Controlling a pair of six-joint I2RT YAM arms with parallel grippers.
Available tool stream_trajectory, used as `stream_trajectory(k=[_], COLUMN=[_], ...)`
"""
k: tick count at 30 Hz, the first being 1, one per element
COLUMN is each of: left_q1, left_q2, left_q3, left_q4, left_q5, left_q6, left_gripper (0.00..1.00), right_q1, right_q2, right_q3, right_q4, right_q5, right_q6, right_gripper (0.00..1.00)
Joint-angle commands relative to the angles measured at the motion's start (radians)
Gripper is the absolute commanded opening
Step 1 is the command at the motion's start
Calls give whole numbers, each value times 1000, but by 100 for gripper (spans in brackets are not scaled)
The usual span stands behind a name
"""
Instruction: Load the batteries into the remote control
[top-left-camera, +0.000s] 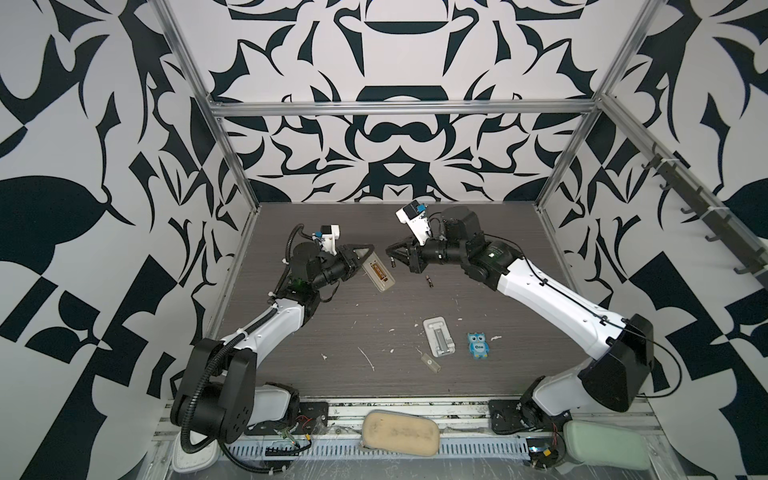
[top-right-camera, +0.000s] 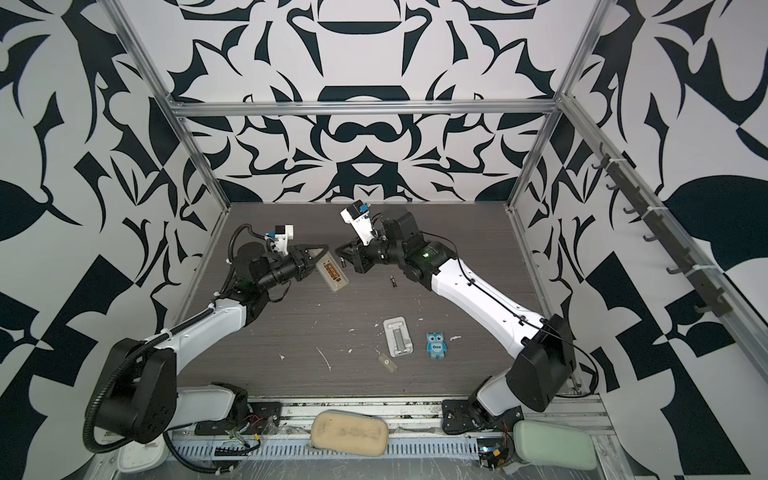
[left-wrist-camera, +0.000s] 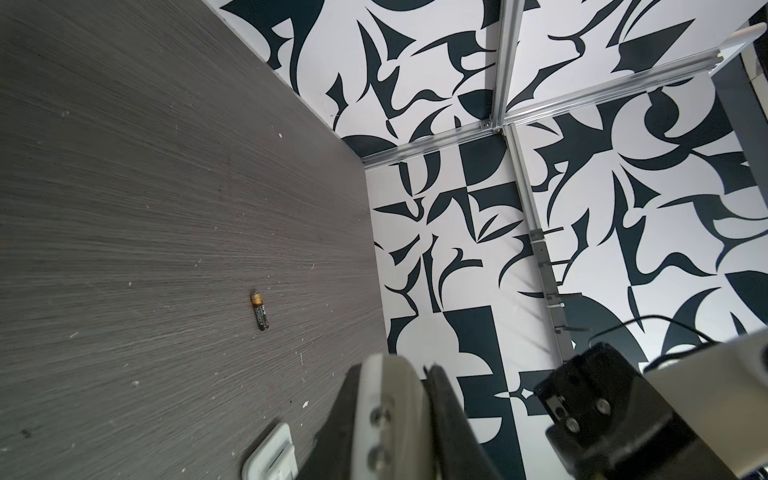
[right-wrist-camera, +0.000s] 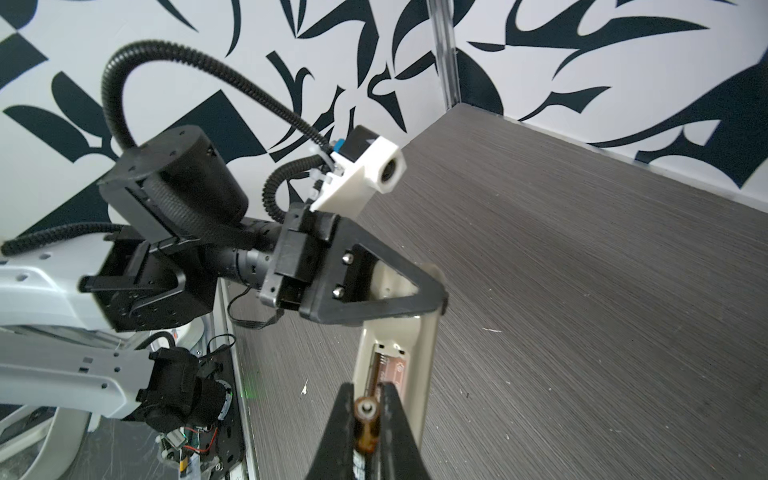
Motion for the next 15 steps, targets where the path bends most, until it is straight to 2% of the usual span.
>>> stream_trajectory(k=[1,15], left_q1=[-14,-29], left_q2=[9,17], left_q3=[32,27], left_q4=[68,103], left_q5=[-9,9], left_q6=[-29,-46], left_gripper=[0,0], right_q1=[31,52], right_q2=[2,47], right_q3=[52,37], right_q4=[4,8], right_q5=[-6,114], right_q6=[-61,-119], right_gripper=[0,0])
